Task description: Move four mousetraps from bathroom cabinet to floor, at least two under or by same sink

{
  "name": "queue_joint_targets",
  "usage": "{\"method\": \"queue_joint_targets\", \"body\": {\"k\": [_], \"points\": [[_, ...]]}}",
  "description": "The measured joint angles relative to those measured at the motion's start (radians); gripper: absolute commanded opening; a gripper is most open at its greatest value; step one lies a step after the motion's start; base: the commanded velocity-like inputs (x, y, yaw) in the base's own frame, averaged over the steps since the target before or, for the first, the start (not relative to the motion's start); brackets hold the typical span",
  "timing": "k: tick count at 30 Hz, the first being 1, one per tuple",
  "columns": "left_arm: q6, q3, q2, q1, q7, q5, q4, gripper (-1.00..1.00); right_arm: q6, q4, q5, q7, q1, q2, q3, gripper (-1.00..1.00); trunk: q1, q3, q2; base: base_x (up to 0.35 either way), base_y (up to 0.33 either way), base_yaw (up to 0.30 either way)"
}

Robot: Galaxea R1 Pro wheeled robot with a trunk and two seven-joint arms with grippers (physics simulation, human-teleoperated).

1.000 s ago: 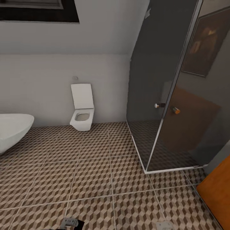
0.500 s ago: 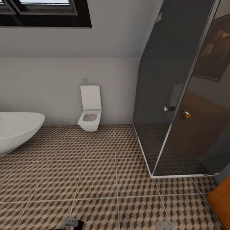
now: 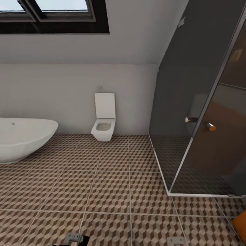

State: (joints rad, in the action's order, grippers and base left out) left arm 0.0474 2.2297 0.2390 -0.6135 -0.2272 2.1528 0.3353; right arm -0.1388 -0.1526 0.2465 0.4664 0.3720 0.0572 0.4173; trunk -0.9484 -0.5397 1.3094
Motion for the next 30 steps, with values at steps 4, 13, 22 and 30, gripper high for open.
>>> {"method": "queue_joint_targets", "body": {"k": [4,13,22,30], "points": [[0.000,0.000,0.000,0.000,0.000,0.000,0.000,-1.00,0.000,0.000,0.000,-0.001,0.000,0.000,0.000,-1.00,0.000,0.001,0.000,0.083,0.062,0.018],[0.000,0.000,-0.001,0.000,0.000,0.000,0.000,-1.00,0.000,0.000,0.000,-0.002,0.000,-0.001,0.000,-1.00,0.000,0.001,0.000,0.246,0.197,0.002],[0.000,0.000,0.000,0.000,0.000,0.000,0.000,-1.00,0.001,0.001,0.000,-0.005,0.000,-0.001,0.003,-1.00,0.000,0.001,0.000,0.256,0.221,0.000],[0.000,0.000,0.000,0.000,0.000,0.000,0.000,-1.00,0.003,0.005,0.001,-0.051,0.000,-0.002,0.004,-1.00,0.000,0.001,0.000,0.251,0.219,0.000]]}}
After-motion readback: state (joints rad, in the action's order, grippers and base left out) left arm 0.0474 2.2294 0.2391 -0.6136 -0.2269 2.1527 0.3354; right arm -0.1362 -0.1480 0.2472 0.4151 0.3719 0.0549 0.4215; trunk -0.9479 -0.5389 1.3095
